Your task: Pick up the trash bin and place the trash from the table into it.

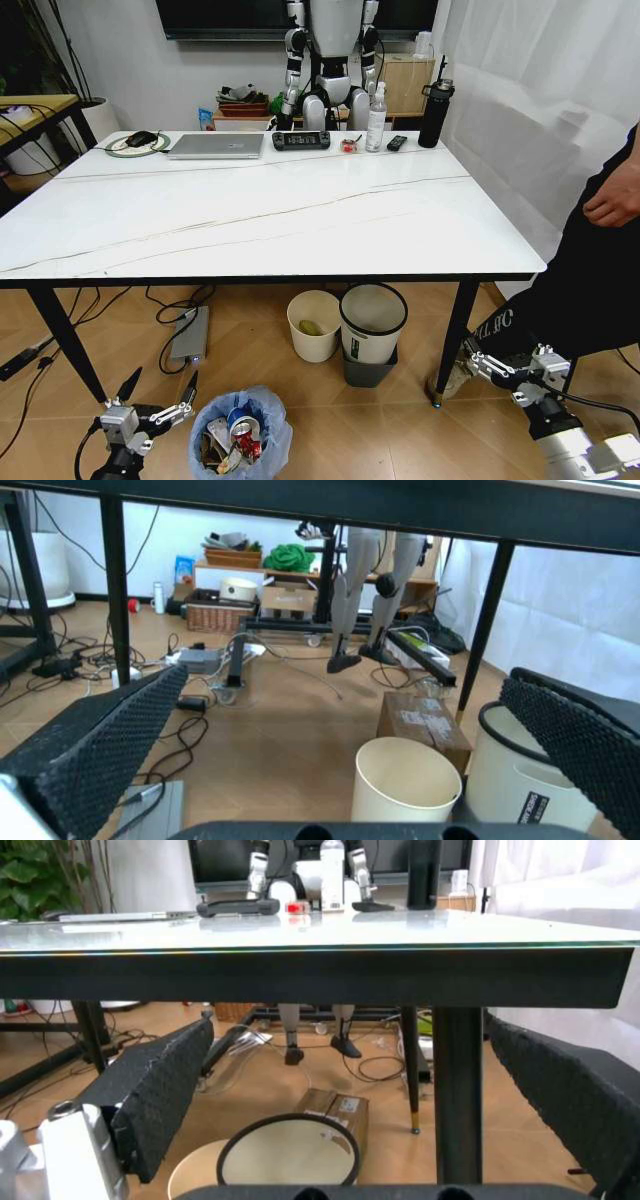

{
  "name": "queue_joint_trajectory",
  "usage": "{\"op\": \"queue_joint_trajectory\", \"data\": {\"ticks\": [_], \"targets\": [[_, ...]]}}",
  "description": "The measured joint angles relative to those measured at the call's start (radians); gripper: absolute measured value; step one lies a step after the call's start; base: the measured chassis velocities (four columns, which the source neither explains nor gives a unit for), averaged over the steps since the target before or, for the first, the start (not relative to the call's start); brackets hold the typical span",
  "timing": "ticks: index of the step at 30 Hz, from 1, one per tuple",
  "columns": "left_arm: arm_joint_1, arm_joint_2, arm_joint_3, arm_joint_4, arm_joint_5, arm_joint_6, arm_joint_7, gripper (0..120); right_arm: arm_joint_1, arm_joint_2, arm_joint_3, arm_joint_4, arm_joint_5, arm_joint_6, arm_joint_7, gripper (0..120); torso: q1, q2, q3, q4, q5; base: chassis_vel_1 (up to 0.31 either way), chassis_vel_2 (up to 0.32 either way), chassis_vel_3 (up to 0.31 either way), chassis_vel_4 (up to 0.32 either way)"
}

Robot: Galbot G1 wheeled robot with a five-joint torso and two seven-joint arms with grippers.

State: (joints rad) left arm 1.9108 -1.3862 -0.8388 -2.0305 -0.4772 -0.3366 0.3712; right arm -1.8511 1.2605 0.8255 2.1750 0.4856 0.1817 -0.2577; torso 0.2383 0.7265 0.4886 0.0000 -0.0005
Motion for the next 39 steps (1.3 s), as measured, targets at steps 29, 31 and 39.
{"op": "queue_joint_trajectory", "data": {"ticks": [29, 31, 39], "targets": [[-0.010, -0.001, 0.003, 0.020, 0.000, 0.004, -0.003, 100, 0.000, 0.000, 0.000, 0.000, 0.000, 0.000, 0.000, 100, 0.001, 0.001, 0.001, 0.0001, 0.0005, 0.000, 0.000, 0.000, 0.000], [-0.010, -0.001, 0.003, 0.020, 0.000, 0.004, -0.003, 100, 0.000, 0.000, 0.000, 0.000, 0.000, 0.000, 0.000, 100, 0.001, 0.001, 0.001, 0.0000, 0.0005, 0.000, 0.000, 0.000, 0.000], [-0.010, -0.001, 0.003, 0.021, 0.000, 0.005, -0.003, 100, 0.000, 0.000, 0.000, 0.000, 0.000, 0.000, 0.000, 100, 0.001, 0.001, 0.001, 0.0000, 0.0005, 0.000, 0.000, 0.000, 0.000]]}}
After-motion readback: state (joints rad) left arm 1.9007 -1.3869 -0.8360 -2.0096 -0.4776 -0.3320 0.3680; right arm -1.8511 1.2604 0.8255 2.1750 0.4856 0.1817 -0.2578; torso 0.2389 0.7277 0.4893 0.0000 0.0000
